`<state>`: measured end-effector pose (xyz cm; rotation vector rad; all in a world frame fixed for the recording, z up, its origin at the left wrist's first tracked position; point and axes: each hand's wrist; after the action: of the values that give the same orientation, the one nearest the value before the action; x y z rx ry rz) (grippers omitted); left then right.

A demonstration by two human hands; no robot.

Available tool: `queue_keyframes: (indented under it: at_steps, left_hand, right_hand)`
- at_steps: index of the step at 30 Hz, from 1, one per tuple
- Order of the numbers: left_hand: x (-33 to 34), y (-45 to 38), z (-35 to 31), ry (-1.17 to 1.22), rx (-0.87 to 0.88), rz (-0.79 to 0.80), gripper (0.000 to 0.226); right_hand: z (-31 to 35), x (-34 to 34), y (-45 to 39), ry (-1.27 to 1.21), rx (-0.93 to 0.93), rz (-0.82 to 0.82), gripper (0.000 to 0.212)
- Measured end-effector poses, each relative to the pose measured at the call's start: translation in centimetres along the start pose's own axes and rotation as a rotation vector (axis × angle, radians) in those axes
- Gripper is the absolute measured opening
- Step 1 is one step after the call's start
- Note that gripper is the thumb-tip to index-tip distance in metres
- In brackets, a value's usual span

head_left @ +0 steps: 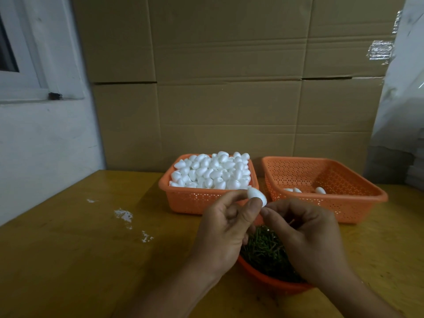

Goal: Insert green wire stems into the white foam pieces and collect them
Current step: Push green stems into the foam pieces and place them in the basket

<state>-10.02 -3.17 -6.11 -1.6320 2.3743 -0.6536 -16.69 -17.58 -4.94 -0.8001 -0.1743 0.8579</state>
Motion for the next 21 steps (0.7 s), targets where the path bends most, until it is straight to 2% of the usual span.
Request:
queue_keyframes:
  at_steps: [2, 5, 7, 11, 16, 21]
  left_hand:
    - [-0.1, 0.1, 0.3, -0.043, -0.004, 0.029, 0.045]
    - [-0.1, 0.3, 0.7, -0.158, 0.016, 0.034, 0.015]
    - [0.0, 0.5, 1.0, -0.223, 0.044, 0.047, 0.006]
    - [0.3, 0.7, 1.4, -0.301, 0.083, 0.056, 0.016]
    - [0.2, 0.8, 1.2, -0.319, 0.104, 0.054, 0.022]
    - [0.2, 1.0, 1.0, -0.314, 0.132, 0.070, 0.029]
  right_hand:
    - [-0.4, -0.6, -1.2, 0.067, 0.019, -0.037, 0.012]
    - [-1.6, -1.5, -3.5, 0.179, 0.102, -0.079, 0.009]
    - [-3.0, -2.0, -5.0, 0.300, 0.154, -0.105, 0.010]
    - [-5.7, -2.8, -8.3, 0.555, 0.209, -0.073, 0.019]
    - [-8.6, -3.3, -11.9, 0.945, 0.328, 0.096, 0.055]
    - [-10.4, -3.2, -14.0, 1.044, 0.483, 0.186, 0.050]
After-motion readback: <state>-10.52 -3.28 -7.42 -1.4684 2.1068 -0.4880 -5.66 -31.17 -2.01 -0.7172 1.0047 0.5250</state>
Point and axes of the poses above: each hand's wrist, its own y-axis away from the middle knuckle, its own x-axis out of the palm, z = x × y, and after that the axes turned 9 degrees about -z, right-handed
